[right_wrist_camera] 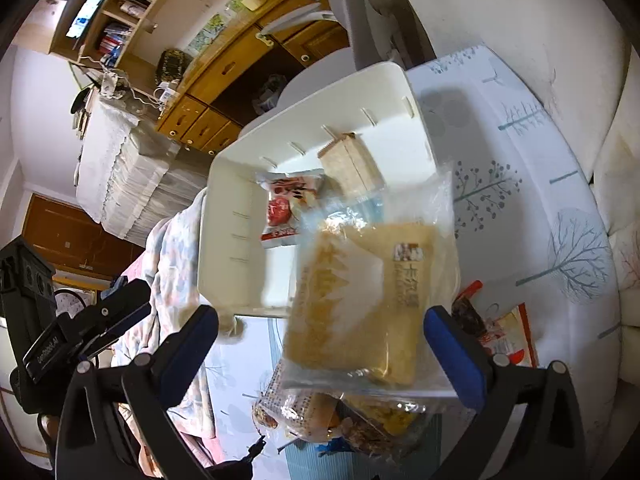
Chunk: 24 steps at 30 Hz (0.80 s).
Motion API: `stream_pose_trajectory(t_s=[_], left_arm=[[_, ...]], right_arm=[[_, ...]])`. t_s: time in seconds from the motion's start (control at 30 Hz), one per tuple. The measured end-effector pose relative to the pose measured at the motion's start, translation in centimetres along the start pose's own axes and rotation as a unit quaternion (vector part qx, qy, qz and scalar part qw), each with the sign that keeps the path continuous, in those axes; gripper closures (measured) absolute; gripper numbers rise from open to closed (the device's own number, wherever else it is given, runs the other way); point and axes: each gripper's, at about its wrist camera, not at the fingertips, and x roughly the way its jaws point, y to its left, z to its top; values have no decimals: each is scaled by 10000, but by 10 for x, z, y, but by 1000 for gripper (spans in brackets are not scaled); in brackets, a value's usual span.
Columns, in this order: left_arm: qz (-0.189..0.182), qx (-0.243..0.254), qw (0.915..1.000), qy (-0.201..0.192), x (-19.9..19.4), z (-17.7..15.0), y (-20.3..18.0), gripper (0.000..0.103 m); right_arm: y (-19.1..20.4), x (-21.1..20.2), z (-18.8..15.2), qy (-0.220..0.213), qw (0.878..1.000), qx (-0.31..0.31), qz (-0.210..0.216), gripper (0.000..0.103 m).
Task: Organize snacks
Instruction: 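Carry the yellow cake pack into the tray with the right gripper and release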
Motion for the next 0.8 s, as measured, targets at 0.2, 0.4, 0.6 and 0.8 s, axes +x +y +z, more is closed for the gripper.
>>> stream_pose_trajectory(t_s=[0.2, 0.4, 0.6, 0.8], left_arm=[[-327, -111, 9994, 9, -24, -15, 13, 10], [-416, 24, 9991, -125, -57, -37, 24, 10], [-502, 290, 9983, -101, -83, -62, 32, 10], [-585, 640, 9962, -33, -97, -88, 35, 10]], right_arm=[[19, -15, -16, -163, 9998, -82, 57, 0], [42, -35, -42, -349, 9991, -250, -12, 0], [57, -52, -77, -514, 9981, -323, -137, 0], [61, -64, -114, -701, 9969, -294, -224, 0]])
